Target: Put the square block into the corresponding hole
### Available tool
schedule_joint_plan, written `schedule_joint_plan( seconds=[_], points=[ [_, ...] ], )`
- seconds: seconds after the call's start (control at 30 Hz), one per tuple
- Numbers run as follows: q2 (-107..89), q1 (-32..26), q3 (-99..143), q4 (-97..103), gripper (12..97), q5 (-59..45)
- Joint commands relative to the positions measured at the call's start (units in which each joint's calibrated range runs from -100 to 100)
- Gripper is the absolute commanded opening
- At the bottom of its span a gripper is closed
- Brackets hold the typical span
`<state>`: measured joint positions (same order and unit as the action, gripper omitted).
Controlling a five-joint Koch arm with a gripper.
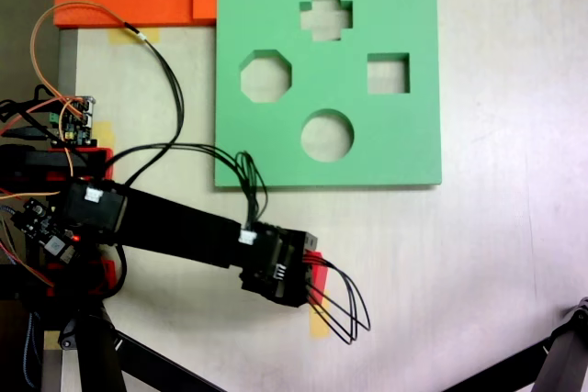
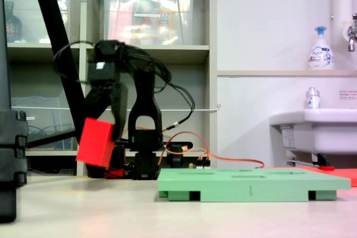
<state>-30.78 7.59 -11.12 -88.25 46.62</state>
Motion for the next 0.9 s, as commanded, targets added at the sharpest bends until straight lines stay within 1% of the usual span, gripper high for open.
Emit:
schedule_joint_plan(
  seconds=[0.0, 0.13, 0.17, 0.2, 0.3, 0.4, 0.5, 0.67, 0.87],
  points=[
    [-7.1, -1.9, -1.9, -2.2, 16.8, 2.1],
    [-9.9, -6.5, -4.4, -2.2, 16.8, 6.5],
    [-9.9, -9.3, -6.4, -1.8, 16.8, 9.9],
    [-9.7, -10.2, -6.9, -1.2, 16.8, 11.2],
    [-9.6, -13.9, -7.0, 4.3, 16.8, 15.6],
    [-9.4, -16.6, -7.0, 10.3, 17.0, 18.0],
    [-8.0, -18.8, -7.1, 16.6, 17.1, 19.0],
    [-4.0, -20.6, -8.7, 25.9, 17.5, 18.4],
    [7.6, -21.6, -18.6, 26.8, 17.5, 16.6]
  ],
)
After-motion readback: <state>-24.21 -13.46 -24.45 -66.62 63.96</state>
